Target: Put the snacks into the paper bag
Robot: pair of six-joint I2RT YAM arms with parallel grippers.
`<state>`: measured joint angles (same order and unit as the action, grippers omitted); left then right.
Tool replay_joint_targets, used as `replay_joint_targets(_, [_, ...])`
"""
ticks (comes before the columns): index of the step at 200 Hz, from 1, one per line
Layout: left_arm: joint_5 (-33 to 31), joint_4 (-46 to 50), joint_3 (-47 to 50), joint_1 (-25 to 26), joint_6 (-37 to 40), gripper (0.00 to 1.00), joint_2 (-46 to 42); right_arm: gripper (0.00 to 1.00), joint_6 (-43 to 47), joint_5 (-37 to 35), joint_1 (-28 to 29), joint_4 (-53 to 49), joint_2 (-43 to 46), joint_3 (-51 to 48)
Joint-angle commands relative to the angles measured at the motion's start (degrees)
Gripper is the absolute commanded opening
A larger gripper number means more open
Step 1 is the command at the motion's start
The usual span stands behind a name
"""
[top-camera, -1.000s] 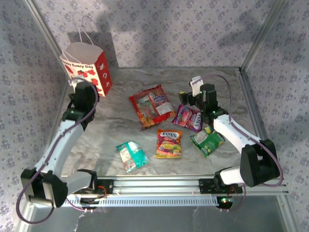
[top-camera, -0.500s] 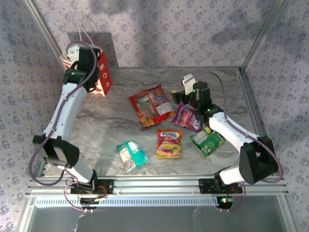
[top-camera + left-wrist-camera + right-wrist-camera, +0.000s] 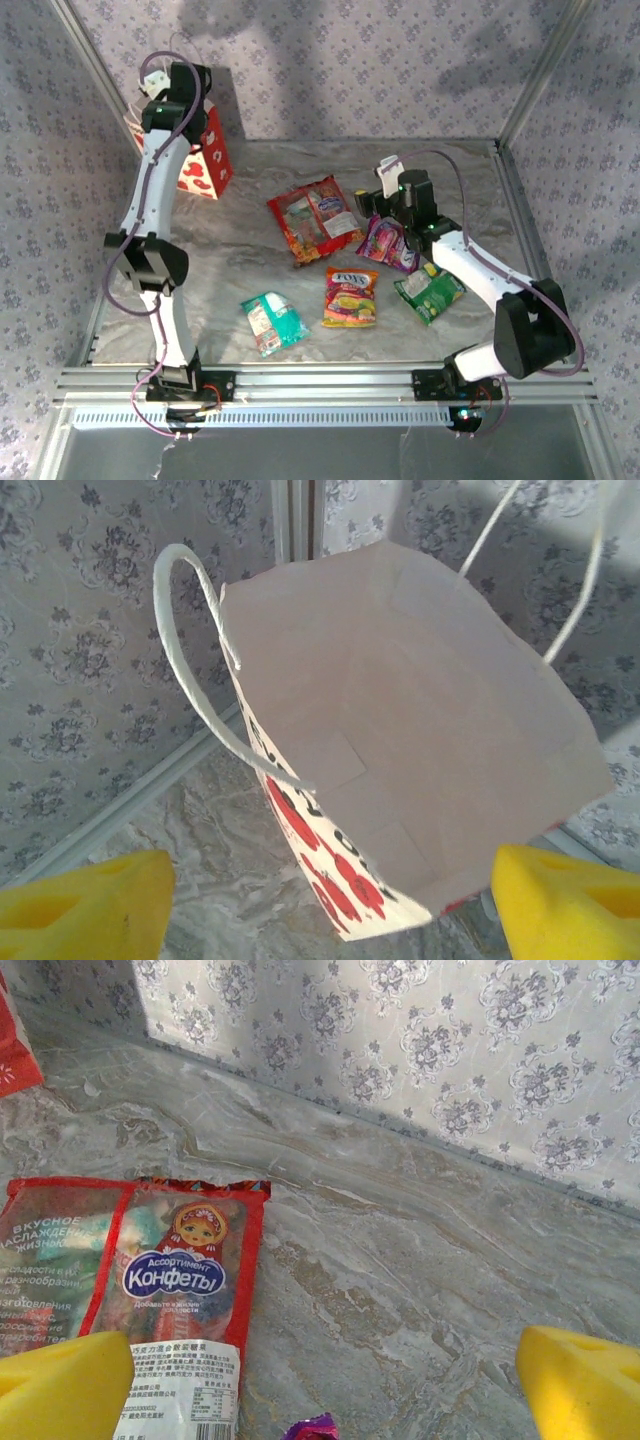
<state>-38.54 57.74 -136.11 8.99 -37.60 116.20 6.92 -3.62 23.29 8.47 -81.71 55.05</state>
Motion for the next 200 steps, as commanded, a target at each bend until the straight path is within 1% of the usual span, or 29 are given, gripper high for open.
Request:
replay_joint_targets(1, [4.0, 6.7, -5.5, -1.6, -2.8, 0.83, 2.3, 1.00, 0.2, -0.4, 0.4, -0.1, -1.8, 1.9])
replay_joint_targets(20, [8.2, 6.2, -5.7, -3.1, -3.5, 0.84, 3.7, 1.00, 0.8, 0.1, 0.5, 1.2, -3.0, 1.7])
replay_joint_targets(55, [9.1, 6.1, -6.2, -4.2, -4.6, 0.85, 5.8, 1.00, 2.6, 0.5, 1.5, -0.2, -6.7, 4.3])
replay_joint_targets(76, [10.4, 6.5, -7.4, -4.9, -5.5, 0.85, 7.4, 1.00, 3.3, 0.3, 2.0, 0.9, -8.1, 4.8])
replay_joint_targets(123, [9.7, 6.4, -8.5, -4.8, -7.1, 0.84, 9.4, 1.00, 3.2, 1.4, 2.3, 0.3, -9.9, 6.8])
replay_joint_targets(180, [7.1, 6.3, -8.8, -4.9, -8.2, 0.75, 10.8, 1.00, 3.1, 2.3, 2.7, 0.0, -10.8, 7.4])
replay_joint_targets(200, [7.0, 6.6, -9.0, -5.0, -8.4, 0.75, 11.1, 1.00, 3.2, 2.7, 2.7, -0.4, -11.2, 7.8])
